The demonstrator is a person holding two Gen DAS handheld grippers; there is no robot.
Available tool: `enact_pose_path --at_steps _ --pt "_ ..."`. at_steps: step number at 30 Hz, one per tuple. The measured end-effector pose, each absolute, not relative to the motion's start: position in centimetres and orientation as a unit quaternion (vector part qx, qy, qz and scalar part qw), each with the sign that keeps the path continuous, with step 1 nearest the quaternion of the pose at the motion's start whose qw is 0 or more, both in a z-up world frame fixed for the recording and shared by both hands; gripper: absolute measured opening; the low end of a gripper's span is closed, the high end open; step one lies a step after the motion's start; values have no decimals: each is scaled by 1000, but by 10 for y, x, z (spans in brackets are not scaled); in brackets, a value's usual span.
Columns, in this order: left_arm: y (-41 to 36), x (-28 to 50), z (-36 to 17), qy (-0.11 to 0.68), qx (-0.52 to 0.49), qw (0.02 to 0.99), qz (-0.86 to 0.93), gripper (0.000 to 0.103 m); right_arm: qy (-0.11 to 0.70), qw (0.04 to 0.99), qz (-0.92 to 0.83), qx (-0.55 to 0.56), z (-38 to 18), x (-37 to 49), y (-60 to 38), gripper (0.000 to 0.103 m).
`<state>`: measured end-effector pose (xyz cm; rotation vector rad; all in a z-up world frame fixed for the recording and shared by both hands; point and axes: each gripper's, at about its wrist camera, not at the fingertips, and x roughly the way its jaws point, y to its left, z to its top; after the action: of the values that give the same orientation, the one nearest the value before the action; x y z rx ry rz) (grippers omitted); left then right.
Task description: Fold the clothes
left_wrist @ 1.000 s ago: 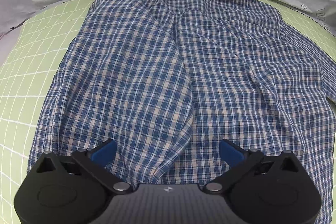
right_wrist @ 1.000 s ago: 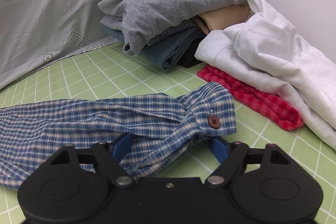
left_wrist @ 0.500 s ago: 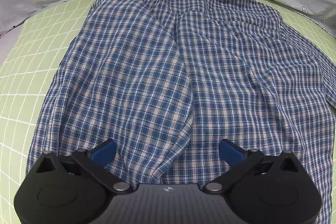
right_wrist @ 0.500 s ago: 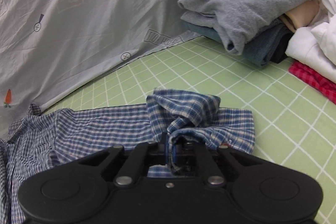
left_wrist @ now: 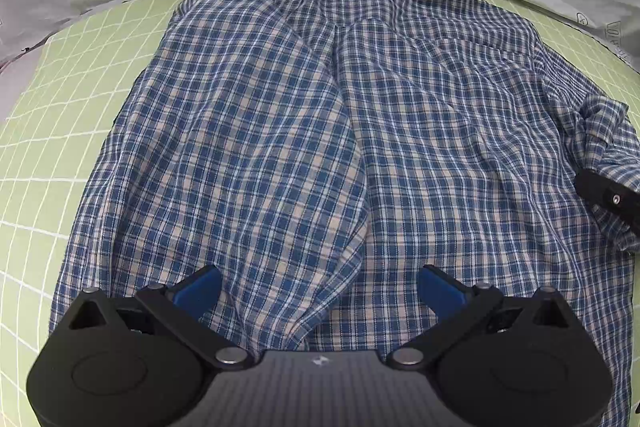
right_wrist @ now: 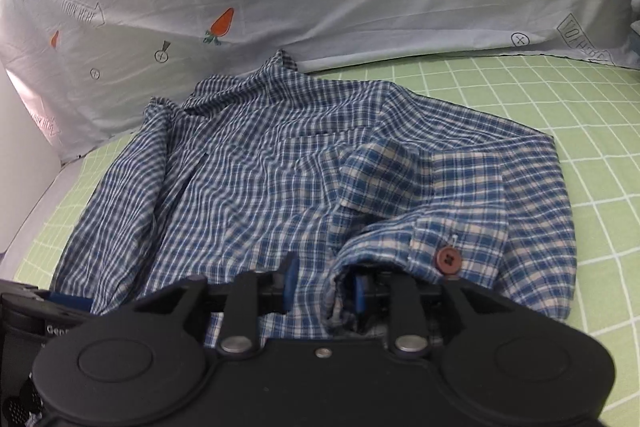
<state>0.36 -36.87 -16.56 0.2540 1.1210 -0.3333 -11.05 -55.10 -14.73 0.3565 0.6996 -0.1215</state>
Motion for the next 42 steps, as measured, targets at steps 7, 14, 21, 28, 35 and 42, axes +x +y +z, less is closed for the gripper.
enact_pose_path --at_steps 7,14,21,28,35,42 --pt "-371 4 -165 531 121 824 -156 103 307 939 -113 111 -125 -153 -568 102" --pt "-384 -8 -146 524 112 822 -194 103 311 907 -252 134 -129 -196 -619 102" --pt "-438 -29 -122 480 143 820 -277 103 316 872 -342 151 -141 -203 -644 103" --pt "-495 -46 -106 448 145 808 -353 103 319 856 -376 156 -151 -215 -654 103" --pt "-531 -57 -109 425 154 795 -404 75 327 850 -381 161 -157 -218 -662 103" --pt "-529 -50 -121 445 136 793 -392 8 334 851 -376 153 -159 -217 -661 103"
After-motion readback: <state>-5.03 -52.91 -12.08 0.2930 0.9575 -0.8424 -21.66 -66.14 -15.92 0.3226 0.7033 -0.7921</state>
